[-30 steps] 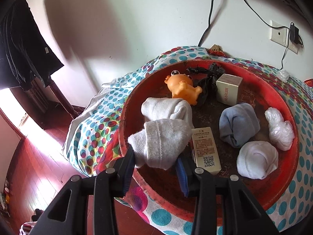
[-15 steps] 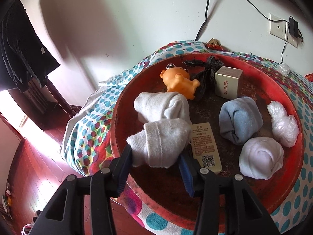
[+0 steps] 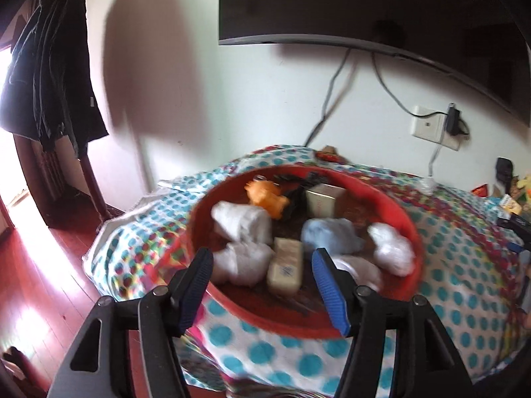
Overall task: Organize objects
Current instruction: 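Withdraw the left gripper from the tray, then grasp the plastic-wrapped white bundle on the bed with the right gripper, then carry the plastic bundle over the red tray with the right gripper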
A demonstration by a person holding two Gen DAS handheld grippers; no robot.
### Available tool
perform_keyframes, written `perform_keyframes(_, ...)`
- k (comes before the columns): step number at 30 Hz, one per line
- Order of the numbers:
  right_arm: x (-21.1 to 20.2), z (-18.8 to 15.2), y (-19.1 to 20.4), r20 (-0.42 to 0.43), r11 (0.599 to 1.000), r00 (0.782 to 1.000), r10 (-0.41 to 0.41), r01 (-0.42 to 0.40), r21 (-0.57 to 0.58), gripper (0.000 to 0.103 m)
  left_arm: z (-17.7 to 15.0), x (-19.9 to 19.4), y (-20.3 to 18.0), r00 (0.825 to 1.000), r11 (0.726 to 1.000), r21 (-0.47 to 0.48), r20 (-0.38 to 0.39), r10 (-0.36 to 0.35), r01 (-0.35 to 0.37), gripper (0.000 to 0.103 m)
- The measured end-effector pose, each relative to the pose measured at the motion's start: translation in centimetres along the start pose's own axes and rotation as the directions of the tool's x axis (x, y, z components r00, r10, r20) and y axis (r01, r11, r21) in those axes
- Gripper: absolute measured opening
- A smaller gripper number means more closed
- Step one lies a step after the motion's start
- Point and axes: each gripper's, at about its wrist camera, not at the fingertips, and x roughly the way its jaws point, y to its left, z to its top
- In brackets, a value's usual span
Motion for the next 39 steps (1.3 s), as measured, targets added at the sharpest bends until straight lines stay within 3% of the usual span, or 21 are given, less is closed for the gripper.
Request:
perform_keyframes(5, 0.3, -0.1, 0.6, -0.016, 0.999, 0.999, -0.043, 0.042, -0.034, 0.103, -2.9, -1.5, -4.5, 0.990, 0.991, 0.002, 0.027, -0.136, 0.136, 0.064)
perform_keyframes(9, 1.6, -0.4, 3.3, -0.061, 0.976, 0.984, -0.165, 0.154, -0.156, 0.103, -4.5, -1.9, -8.0, 0.979, 0.969, 0.156, 0.038, -0.202, 0.194, 0.064)
perform_keyframes(12, 2.1, -0.1, 6.0, -0.045, 0.970, 0.986, -0.160, 0.148, -0.194, 0.103, -4.2, -2.7, -8.4, 0.967, 0.959, 0.164, 0.068, -0.246, 0.232, 0.064)
perform_keyframes(15, 3.6, 0.7, 10.1, -0.031, 0.966, 0.989, -0.144, 0.134, -0.222, 0.103, -4.1, -3.2, -8.2, 0.965, 0.957, 0.190, 0.106, -0.241, 0.218, 0.064)
perform_keyframes(18, 6.2, 1.8, 14.5, -0.023, 0.957, 0.991, -0.134, 0.123, -0.261, 0.103, -4.1, -2.5, -8.0, 0.972, 0.960, 0.193, 0.082, -0.222, 0.203, 0.064)
perform_keyframes(21, 9.4, 2.7, 17.8, -0.041, 0.949, 0.989, -0.141, 0.124, -0.290, 0.103, -4.0, -2.0, -7.0, 0.970, 0.964, 0.139, 0.058, -0.237, 0.227, 0.064)
perform_keyframes(27, 14.1, 4.0, 19.9, -0.069, 0.964, 0.989, -0.131, 0.111, -0.242, 0.103, -4.0, -1.3, -6.2, 0.972, 0.968, 0.107, 0.029, -0.233, 0.229, 0.064)
perform_keyframes(31, 16.1, 4.0, 21.9, -0.037, 0.919, 0.973, -0.226, 0.200, -0.338, 0.101, -4.0, -0.5, -5.9, 0.975, 0.971, 0.092, 0.002, -0.220, 0.219, 0.064)
perform_keyframes(32, 16.5, 3.9, 22.4, -0.014, 0.900, 0.965, -0.263, 0.240, -0.365, 0.099, -4.0, -0.2, -5.7, 0.975, 0.972, 0.079, -0.009, -0.223, 0.223, 0.064)
perform_keyframes(34, 17.2, 3.8, 22.6, -0.032, 0.896, 0.964, -0.264, 0.233, -0.378, 0.078, -4.0, 0.0, -5.4, 0.974, 0.973, 0.058, -0.020, -0.224, 0.225, 0.064)
perform_keyframes(35, 17.8, 3.6, 22.7, -0.060, 0.898, 0.964, -0.259, 0.217, -0.383, 0.052, -4.0, 0.1, -5.2, 0.974, 0.973, 0.049, -0.026, -0.224, 0.225, 0.064)
perform_keyframes(36, 18.1, 3.5, 22.8, -0.068, 0.895, 0.964, -0.257, 0.211, -0.394, 0.043, -4.0, 0.1, -5.2, 0.974, 0.973, 0.047, -0.027, -0.225, 0.226, 0.064)
perform_keyframes(39, 17.7, 3.0, 23.7, -0.029, 0.870, 0.964, -0.264, 0.225, -0.439, 0.040, -4.0, -0.2, -5.2, 0.975, 0.974, 0.047, -0.017, -0.220, 0.221, 0.064)
